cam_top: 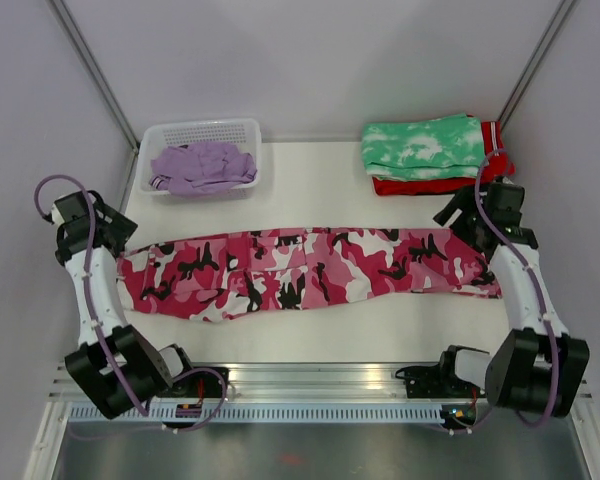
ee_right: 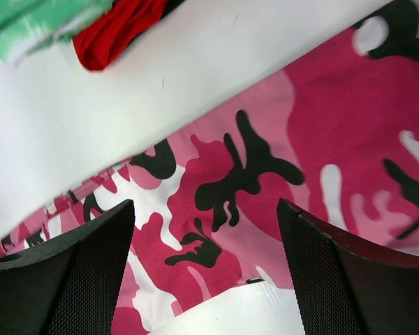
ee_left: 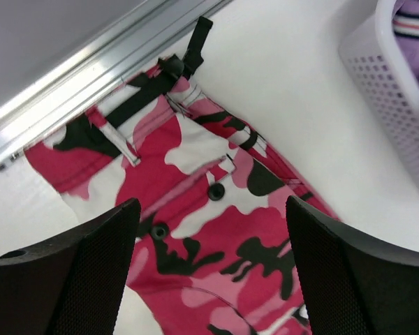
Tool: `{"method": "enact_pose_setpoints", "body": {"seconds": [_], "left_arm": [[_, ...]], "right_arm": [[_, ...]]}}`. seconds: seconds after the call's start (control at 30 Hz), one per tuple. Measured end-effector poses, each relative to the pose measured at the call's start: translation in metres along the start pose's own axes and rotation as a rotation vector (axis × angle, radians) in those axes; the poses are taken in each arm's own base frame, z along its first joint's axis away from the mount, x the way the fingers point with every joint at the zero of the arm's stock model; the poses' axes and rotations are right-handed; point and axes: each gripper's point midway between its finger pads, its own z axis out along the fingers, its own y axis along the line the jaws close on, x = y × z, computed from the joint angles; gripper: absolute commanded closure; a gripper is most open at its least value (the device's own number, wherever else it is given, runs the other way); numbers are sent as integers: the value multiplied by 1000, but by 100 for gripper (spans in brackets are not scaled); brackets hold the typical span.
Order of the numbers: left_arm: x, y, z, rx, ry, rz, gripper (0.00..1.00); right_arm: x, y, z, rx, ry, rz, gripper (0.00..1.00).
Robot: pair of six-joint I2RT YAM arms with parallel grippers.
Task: Fold and stack the trousers
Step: Fold the trousers
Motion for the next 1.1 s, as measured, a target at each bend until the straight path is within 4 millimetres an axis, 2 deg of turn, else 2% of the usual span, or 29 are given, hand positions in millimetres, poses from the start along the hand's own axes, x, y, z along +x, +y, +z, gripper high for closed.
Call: {"method": "enact_pose_setpoints", "body": {"seconds": [0.13,0.27,0.3,0.33,0.4,0.5,0.6,0.67,0.7,0.8,0.93,1.1], "left_arm": [[-3,-1,27,5,31,188,11],[-7,-1,38,38,38,287,9],[-7,-2,39,52,39,286,8],[-6,-2,39,72,45,279,1],[-1,-9,42,130,58,268,0],[26,-27,45,228,113,265,0],[71,-57,36,324,206,335,0],[96,-85,22,416,250,396,0],[107,-98,12,468,269,417,0],[117,-114,-8,557,286,428,0],[110,-119,-24,605,251,427,0],[114,-118,-29,622,248,431,0]], "right_arm": [[28,6,28,-10,126,-35,9],[45,7,41,-7,192,-48,2],[46,6,43,4,190,-52,2],[44,3,44,22,179,-55,2],[35,-5,47,67,135,-59,2],[10,-29,52,112,66,0,2],[-20,-76,59,167,6,112,2],[-28,-113,61,236,9,147,2],[-28,-124,63,261,24,140,2],[-28,-136,68,299,72,69,2],[-25,-143,66,319,92,-26,2],[-27,-154,65,356,99,-99,2]]}}
